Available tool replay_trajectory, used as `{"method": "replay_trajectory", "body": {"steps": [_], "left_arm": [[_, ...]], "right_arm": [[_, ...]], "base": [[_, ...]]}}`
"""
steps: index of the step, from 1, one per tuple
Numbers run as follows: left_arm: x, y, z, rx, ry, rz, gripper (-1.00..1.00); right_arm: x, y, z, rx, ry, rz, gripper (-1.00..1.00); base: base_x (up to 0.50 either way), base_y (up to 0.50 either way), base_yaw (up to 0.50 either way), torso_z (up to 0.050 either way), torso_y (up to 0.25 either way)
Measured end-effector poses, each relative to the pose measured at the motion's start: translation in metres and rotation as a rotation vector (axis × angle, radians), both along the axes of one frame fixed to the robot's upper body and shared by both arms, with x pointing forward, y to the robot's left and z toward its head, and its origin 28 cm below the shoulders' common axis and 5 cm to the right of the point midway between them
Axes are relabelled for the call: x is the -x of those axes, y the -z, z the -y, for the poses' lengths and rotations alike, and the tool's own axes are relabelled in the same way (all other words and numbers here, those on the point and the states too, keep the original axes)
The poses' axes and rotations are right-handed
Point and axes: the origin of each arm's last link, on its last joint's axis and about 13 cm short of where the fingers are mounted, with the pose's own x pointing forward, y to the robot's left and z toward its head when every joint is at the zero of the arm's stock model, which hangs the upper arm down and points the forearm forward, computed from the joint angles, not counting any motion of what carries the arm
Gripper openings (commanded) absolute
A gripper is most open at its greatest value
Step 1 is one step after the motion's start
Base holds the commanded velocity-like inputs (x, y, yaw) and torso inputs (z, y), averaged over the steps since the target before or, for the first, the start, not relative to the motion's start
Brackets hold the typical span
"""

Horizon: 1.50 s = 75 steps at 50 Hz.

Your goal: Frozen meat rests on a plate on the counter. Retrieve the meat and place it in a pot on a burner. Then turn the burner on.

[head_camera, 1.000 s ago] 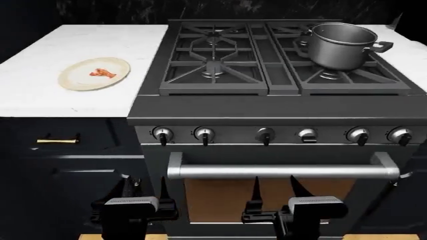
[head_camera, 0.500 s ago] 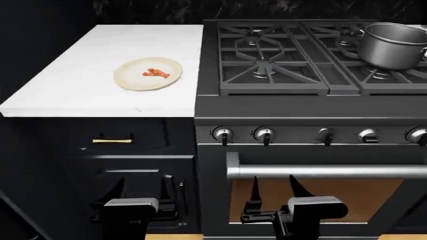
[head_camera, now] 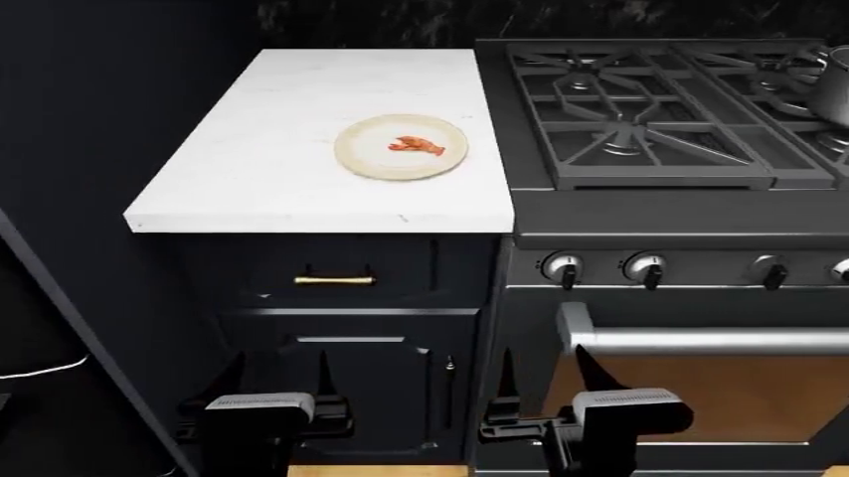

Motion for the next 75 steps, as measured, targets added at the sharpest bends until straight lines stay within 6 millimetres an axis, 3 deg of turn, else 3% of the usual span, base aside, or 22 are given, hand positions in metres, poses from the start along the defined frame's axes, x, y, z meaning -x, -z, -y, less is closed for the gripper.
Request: {"method": "replay_trajectory", "body": {"steps": [15,24,35,48,59,66,75], "left_arm": [[-0.001,-0.001,-0.001,0.021,-0.003,-0.002,1.00],[-0.011,-0.015,-0.002,0.037,-0.060,0.028,1.00],[-0.035,-0.072,-0.009,0.111,-0.077,0.090,1.00],[-0.049,-0.140,-0.013,0.075,0.069,0.116,1.00],[-0.061,-0.182,-0.015,0.042,0.142,0.085,1.00],[-0.068,-0.204,-0.018,0.055,0.162,0.079,1.00],[-0.071,-0.218,-0.021,0.077,0.163,0.079,1.00]], "right_arm": [[-0.001,0.000,0.000,-0.007,0.009,-0.003,1.00],[-0.007,-0.012,0.005,-0.001,0.050,0.008,1.00],[-0.030,-0.067,0.015,0.017,0.055,0.021,1.00],[-0.046,-0.145,0.019,0.055,0.008,0.056,1.00],[-0.056,-0.201,0.023,0.037,-0.055,-0.010,1.00],[-0.054,-0.223,0.024,0.029,-0.098,-0.039,1.00],[-0.048,-0.237,0.025,0.009,-0.149,-0.050,1.00]], "base": [[0.00,0.00,0.00,0.017,0.000],[0.00,0.00,0.00,0.050,0.000],[0.00,0.00,0.00,0.050,0.000],[0.00,0.00,0.00,0.050,0.000],[0.00,0.00,0.00,0.038,0.000],[0.00,0.00,0.00,0.000,0.000],[0.47,0.00,0.00,0.000,0.000]]}}
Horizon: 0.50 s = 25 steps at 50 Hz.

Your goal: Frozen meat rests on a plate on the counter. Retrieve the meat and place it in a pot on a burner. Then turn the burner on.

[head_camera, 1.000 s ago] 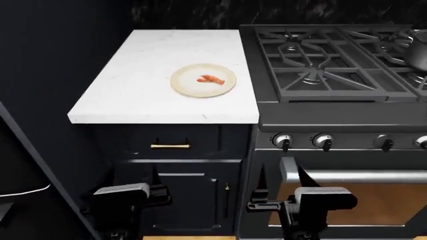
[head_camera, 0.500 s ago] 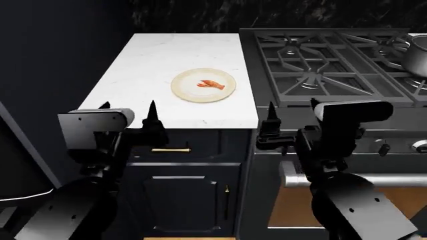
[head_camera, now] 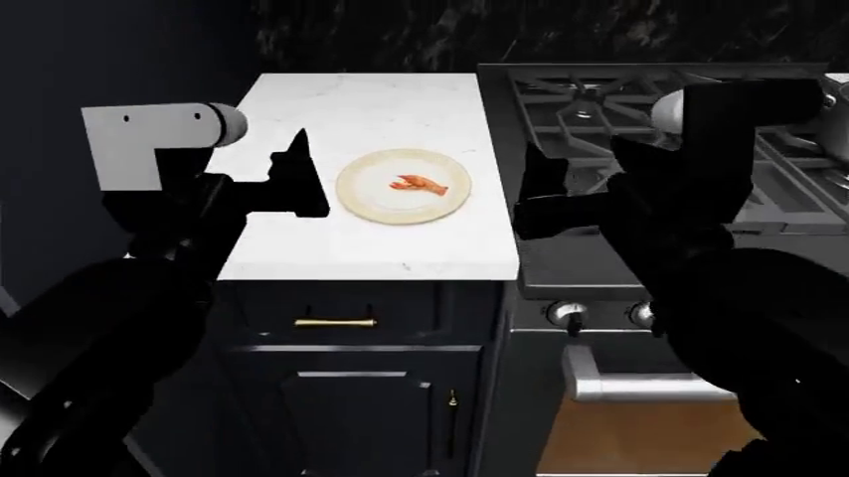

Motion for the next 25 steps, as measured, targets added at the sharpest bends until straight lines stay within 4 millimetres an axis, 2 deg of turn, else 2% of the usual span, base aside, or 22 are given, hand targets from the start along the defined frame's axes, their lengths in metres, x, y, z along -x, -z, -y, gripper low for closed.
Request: {"method": "replay_trajectory", "body": {"steps": [25], "left_arm": [[-0.0074,-0.0108,-0.0048,0.022,-0.052,0.018,1.00]], "right_arm": [[0.0079,-0.0098,-0.0008,0.018,-0.061,0.001,1.00]], "base": [[0.50,0.00,0.00,0.000,0.001]]}}
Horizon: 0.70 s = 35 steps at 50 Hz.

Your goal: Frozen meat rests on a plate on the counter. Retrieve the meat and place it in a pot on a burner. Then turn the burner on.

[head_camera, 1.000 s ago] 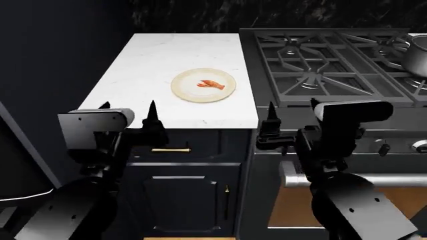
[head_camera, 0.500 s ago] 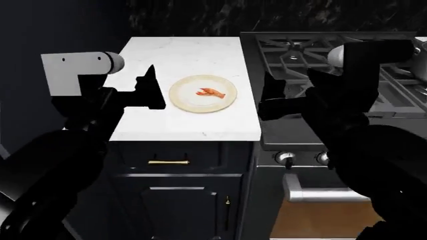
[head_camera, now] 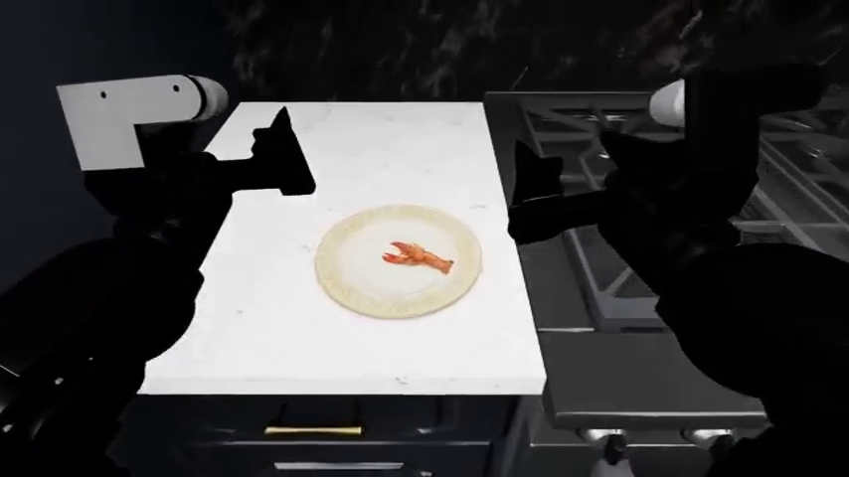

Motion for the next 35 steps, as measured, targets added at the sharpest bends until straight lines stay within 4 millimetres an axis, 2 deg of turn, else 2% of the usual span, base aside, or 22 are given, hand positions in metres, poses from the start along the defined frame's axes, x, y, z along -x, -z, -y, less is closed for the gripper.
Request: {"method": "replay_trajectory", "body": {"steps": [13,24,35], "left_arm": [[0.002,-0.001,0.000,-0.009,0.017,0.007,1.00],[0.003,-0.001,0.000,-0.009,0.021,0.009,1.00],[0.000,0.007,-0.004,0.017,0.023,-0.005,1.00]], "right_arm": [[0.003,-0.002,0.000,0.012,-0.004,0.003,1.00],[0.008,-0.010,-0.001,0.014,-0.039,0.020,1.00],[0.004,-0.045,-0.002,0.108,-0.143,0.053,1.00]], "base": [[0.50,0.00,0.00,0.000,0.001],[0.00,0.00,0.00,0.000,0.000],[0.00,0.00,0.00,0.000,0.000]]}}
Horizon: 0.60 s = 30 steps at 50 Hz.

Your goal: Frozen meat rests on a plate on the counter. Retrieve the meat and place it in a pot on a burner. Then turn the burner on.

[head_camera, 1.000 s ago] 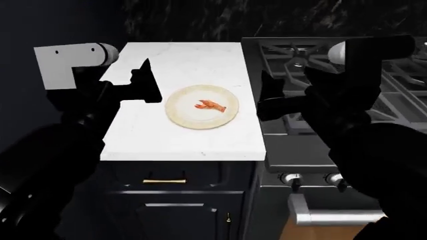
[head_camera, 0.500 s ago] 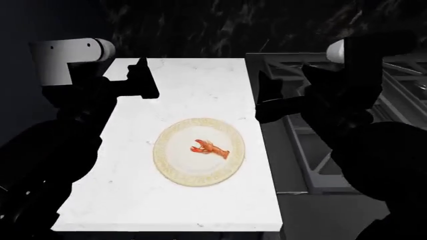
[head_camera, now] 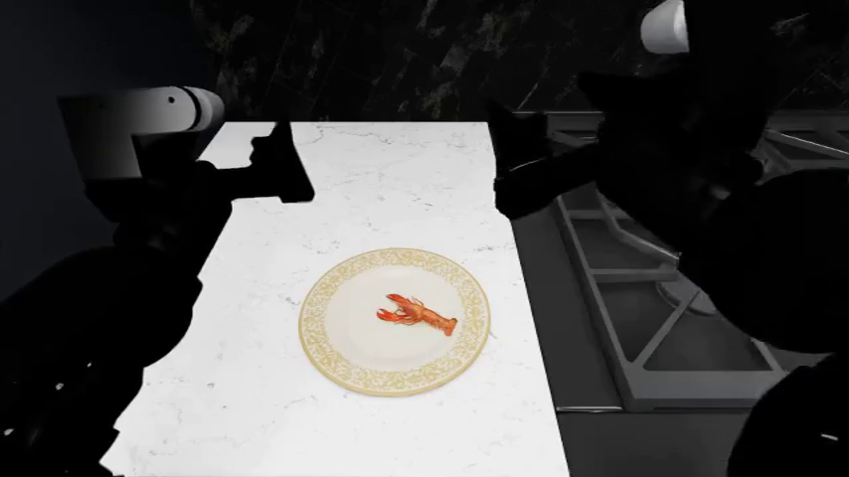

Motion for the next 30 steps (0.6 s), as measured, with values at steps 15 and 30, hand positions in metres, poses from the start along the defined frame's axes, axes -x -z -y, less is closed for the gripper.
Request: {"method": "replay_trajectory", "body": {"steps": [15,30], "left_arm": [[-0.004,0.005,-0.005,-0.047,-0.004,0.046,1.00],[-0.008,0.003,-0.007,-0.090,-0.021,0.063,1.00]], "right_arm": [[-0.031,-0.036,-0.005,0.194,-0.156,-0.012,1.00],[-0.077,-0.056,-0.004,0.357,-0.355,-0.143,1.00]], "base": [[0.00,0.00,0.00,0.000,0.000],[0.00,0.00,0.00,0.000,0.000]]}}
